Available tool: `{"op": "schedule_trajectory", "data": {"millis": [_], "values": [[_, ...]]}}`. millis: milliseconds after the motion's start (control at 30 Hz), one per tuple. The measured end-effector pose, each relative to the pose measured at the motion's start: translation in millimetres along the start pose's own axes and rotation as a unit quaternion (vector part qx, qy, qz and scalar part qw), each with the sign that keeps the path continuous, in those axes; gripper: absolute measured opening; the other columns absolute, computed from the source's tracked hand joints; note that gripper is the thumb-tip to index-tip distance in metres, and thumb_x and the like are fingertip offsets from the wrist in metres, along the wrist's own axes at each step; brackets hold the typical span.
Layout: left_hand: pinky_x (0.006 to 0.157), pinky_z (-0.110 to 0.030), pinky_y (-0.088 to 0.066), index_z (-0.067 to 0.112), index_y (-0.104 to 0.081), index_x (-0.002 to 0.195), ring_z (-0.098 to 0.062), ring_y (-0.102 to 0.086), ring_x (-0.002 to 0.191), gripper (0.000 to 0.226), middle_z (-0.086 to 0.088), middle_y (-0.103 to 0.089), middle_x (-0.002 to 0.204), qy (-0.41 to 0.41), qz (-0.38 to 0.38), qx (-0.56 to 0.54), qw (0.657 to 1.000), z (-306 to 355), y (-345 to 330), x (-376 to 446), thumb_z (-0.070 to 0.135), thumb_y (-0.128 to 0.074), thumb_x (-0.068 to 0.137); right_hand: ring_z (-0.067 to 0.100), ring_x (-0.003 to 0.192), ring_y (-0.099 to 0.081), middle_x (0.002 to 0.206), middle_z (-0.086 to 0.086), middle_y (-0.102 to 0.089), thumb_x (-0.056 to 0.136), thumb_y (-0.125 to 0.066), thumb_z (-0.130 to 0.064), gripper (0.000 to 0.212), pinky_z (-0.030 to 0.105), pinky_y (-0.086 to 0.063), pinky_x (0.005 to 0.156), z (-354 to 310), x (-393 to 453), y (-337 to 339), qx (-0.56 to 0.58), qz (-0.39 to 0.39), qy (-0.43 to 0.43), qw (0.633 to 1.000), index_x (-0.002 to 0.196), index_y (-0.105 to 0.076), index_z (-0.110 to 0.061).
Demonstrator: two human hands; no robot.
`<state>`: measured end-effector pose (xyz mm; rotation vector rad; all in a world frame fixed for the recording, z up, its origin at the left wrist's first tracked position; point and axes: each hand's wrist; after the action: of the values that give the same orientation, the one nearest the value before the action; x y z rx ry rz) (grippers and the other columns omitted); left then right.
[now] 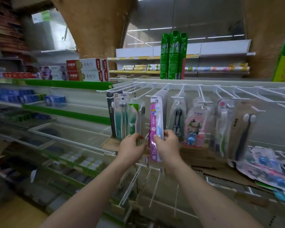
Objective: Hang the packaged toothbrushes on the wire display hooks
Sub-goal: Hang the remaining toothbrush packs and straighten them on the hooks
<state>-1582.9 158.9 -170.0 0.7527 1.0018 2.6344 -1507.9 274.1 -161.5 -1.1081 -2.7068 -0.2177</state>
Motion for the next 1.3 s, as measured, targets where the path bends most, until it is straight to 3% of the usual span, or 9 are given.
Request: {"op": "schedule_trajectory", "data": {"millis": [133,267,400,500,633,833,967,1167,1300], "values": [[0.075,-0.018,-0.044,0.020,-0.066,0.123,-0.007,-0.058,0.095,0.032,0.005,-0.066,0.116,0.007,0.006,-0.030,1.000,-2,-5,10,0.030,-0.071,0.093,0.018,0.085,-0.069,0.095,-0.001,-0.068,0.095,-0.066,-0.025,0.017,0.045,-0.062,0.079,11,16,-7,-0.024,0.011,-0.015,1.000,0.090,-0.052,-0.033],[0.079,-0.018,-0.044,0.019,-0.068,0.119,-0.007,-0.058,0.093,0.027,0.010,-0.063,0.102,0.020,0.014,-0.056,0.998,-7,-10,20,0.026,-0.072,0.093,0.018,0.086,-0.066,0.093,-0.004,-0.066,0.095,-0.065,-0.025,0.011,0.046,-0.061,0.080,20,32,-17,-0.067,0.022,-0.005,0.997,0.091,-0.056,-0.030],[0.078,-0.018,-0.046,0.024,-0.071,0.105,-0.006,-0.063,0.088,0.012,0.014,-0.066,0.089,0.026,0.000,-0.060,0.998,-14,-13,31,0.025,-0.073,0.093,0.019,0.085,-0.066,0.087,-0.007,-0.064,0.093,-0.066,-0.027,0.012,0.047,-0.060,0.081,23,50,-31,-0.097,0.056,-0.024,0.993,0.089,-0.055,-0.030],[0.075,-0.018,-0.049,0.031,-0.068,0.091,-0.005,-0.065,0.084,0.010,0.018,-0.067,0.082,0.026,-0.005,-0.083,0.996,-20,-15,39,0.024,-0.074,0.092,0.021,0.094,-0.064,0.098,-0.004,-0.065,0.095,-0.065,-0.027,0.010,0.049,-0.058,0.088,24,63,-35,-0.104,0.065,-0.032,0.992,0.097,-0.055,-0.028],[0.080,-0.023,-0.053,0.035,-0.068,0.088,-0.004,-0.066,0.086,0.011,0.018,-0.069,0.083,0.034,-0.006,-0.088,0.996,-25,-17,45,0.026,-0.075,0.091,0.024,0.105,-0.066,0.114,0.002,-0.068,0.097,-0.063,-0.032,0.024,0.048,-0.058,0.091,31,68,-35,-0.078,0.063,-0.052,0.994,0.119,-0.063,-0.022],[0.077,-0.017,-0.047,0.036,-0.068,0.088,-0.001,-0.064,0.086,0.013,0.020,-0.067,0.084,0.019,-0.035,-0.100,0.994,-28,-17,42,0.025,-0.073,0.092,0.021,0.092,-0.065,0.104,-0.001,-0.069,0.094,-0.065,-0.043,0.030,0.033,-0.050,0.076,34,52,-35,-0.129,0.091,-0.110,0.981,0.115,-0.065,-0.021],[0.082,-0.022,-0.051,0.033,-0.072,0.094,-0.001,-0.065,0.085,0.005,0.018,-0.069,0.086,0.005,-0.049,-0.088,0.995,-28,-12,33,0.028,-0.072,0.092,0.020,0.097,-0.062,0.107,-0.008,-0.065,0.093,-0.069,-0.037,0.032,0.030,-0.046,0.081,34,28,-31,-0.145,0.097,-0.115,0.978,0.120,-0.063,-0.022],[0.082,-0.028,-0.054,0.036,-0.067,0.086,-0.006,-0.066,0.085,0.009,0.019,-0.066,0.082,-0.021,-0.064,-0.084,0.994,-27,3,15,0.031,-0.071,0.091,0.025,0.117,-0.061,0.128,0.002,-0.066,0.089,-0.072,-0.040,0.048,0.032,-0.047,0.094,27,-9,-24,-0.195,0.108,-0.104,0.969,0.132,-0.059,-0.021],[0.085,-0.031,-0.056,0.035,-0.067,0.089,-0.011,-0.068,0.090,0.004,0.015,-0.069,0.086,-0.041,-0.079,-0.074,0.993,-26,5,-2,0.033,-0.070,0.091,0.022,0.119,-0.061,0.130,0.000,-0.066,0.088,-0.072,-0.040,0.048,0.036,-0.048,0.101,25,-31,-17,-0.212,0.108,-0.096,0.966,0.132,-0.061,-0.023]]}}
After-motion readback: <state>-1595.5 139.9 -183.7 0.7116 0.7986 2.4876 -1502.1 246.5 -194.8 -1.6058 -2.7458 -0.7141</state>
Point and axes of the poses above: each hand's wrist, its own x-axis towards the middle knuckle, its own y-axis out of the back of the hand, z = x × y
